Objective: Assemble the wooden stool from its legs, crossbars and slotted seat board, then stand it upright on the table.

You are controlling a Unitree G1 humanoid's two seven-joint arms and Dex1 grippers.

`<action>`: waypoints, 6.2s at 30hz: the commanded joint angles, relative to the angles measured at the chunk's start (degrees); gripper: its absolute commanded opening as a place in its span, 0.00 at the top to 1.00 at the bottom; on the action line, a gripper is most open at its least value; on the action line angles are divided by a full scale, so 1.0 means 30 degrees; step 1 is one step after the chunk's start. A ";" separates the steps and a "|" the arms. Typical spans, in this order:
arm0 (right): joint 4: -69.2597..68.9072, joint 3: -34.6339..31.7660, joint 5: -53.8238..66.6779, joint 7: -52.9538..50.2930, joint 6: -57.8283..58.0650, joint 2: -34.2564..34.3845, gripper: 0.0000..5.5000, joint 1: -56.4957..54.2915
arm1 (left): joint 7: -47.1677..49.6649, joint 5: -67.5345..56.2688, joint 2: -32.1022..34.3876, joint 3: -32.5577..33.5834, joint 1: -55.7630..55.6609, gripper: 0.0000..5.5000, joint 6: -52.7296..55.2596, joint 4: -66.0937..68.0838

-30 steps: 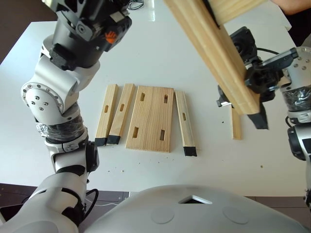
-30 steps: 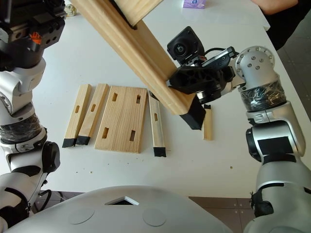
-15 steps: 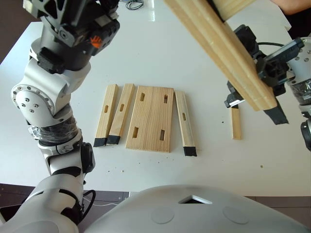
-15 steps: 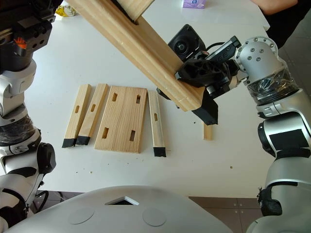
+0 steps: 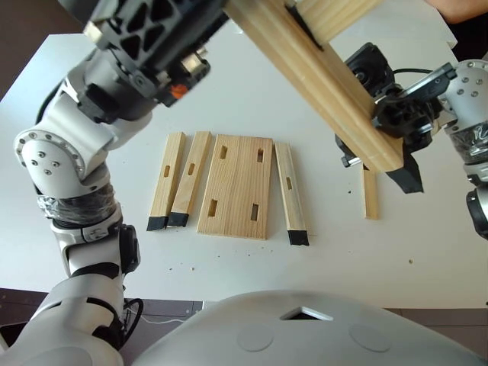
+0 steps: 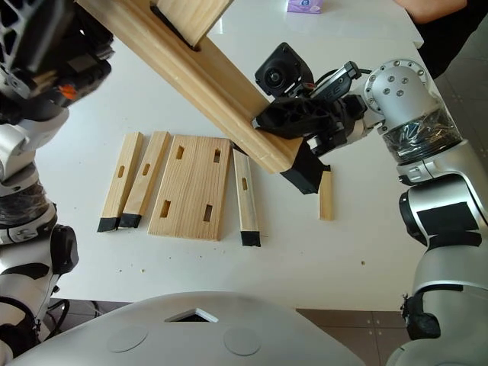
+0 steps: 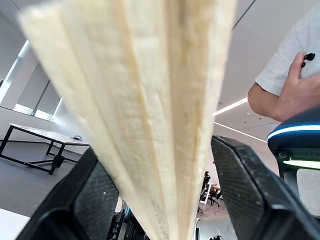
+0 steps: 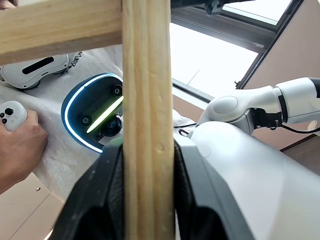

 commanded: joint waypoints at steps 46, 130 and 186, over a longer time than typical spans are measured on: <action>-0.3191 -0.6976 0.0179 -1.0003 -0.3458 0.2900 0.50 0.7555 | -0.3105 0.1938 0.1599 0.2669 -0.0392 0.63 0.0970 0.1556; -0.1914 -1.8088 -1.4608 -1.5793 -1.2002 0.4800 0.39 0.9664 | -1.6440 2.0782 0.5516 -0.0468 1.0908 0.63 -0.7018 -0.0292; -0.2316 -1.7645 -1.7482 -1.3032 -1.1337 0.5278 0.39 0.8953 | -1.2330 1.9650 0.1324 -0.0974 1.0463 0.63 -0.7646 0.0226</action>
